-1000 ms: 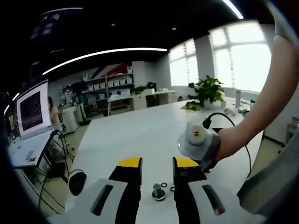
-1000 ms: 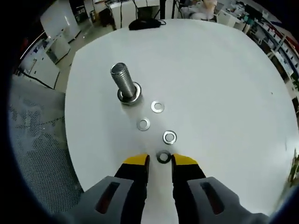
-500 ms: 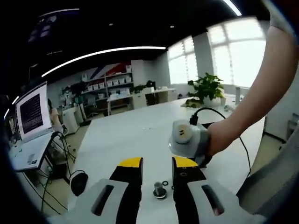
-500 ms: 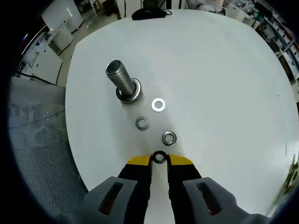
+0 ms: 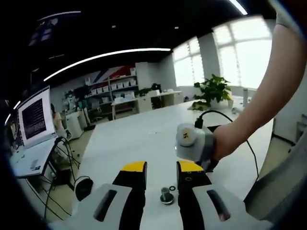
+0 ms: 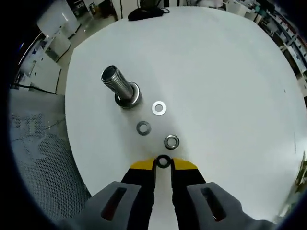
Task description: Place the washer onto the threaded stud by aligning its center hole with the stud, sliding it down to the base, and recovering from edge contact or off-axis alignment until the washer reaches the visible bottom stop.
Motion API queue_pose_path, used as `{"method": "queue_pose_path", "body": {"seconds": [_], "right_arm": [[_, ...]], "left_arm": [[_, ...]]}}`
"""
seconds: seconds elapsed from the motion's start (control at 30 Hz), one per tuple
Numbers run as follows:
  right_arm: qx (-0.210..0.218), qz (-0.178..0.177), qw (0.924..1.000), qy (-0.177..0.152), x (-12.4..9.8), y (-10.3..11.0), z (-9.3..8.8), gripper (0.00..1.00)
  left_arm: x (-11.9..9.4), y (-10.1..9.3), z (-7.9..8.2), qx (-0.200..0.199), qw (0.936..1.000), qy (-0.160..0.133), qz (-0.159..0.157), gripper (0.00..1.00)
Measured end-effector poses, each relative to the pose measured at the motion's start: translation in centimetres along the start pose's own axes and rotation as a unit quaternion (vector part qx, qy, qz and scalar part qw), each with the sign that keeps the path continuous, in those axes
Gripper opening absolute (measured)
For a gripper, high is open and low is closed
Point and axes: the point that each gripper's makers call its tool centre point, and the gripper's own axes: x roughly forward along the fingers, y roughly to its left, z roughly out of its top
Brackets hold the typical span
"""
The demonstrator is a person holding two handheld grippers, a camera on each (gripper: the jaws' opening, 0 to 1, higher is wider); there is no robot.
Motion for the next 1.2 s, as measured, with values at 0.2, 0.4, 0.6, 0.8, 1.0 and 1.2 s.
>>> {"method": "queue_pose_path", "body": {"seconds": [0.2,0.4,0.6,0.8,1.0,1.2], "right_arm": [[0.003,-0.009,0.9999,0.009,0.0,0.1,0.0,0.12],[0.014,-0.008,0.9999,-0.003,0.0,0.0,0.0,0.12],[0.077,0.015,0.9966,-0.025,-0.2,0.6,-0.2,0.12],[0.055,0.019,0.9979,-0.027,-0.9,2.0,-0.8,0.12],[0.046,0.023,0.9969,-0.06,-4.0,2.0,-0.1,0.12],[0.058,0.011,0.9937,-0.096,-7.3,0.4,0.4,0.12]], "left_arm": [[0.0,0.2,0.2,0.0,1.0,-0.003,0.003,0.23],[0.0,0.1,0.4,0.003,1.0,-0.006,0.003,0.23],[0.0,0.0,0.5,-0.004,0.9999,-0.013,-0.002,0.23],[0.0,-0.4,0.3,0.006,0.9999,-0.007,-0.006,0.23],[0.0,-0.1,0.4,0.006,0.9999,-0.009,0.0,0.23],[0.0,0.2,0.4,0.004,0.9999,-0.01,0.002,0.23]]}}
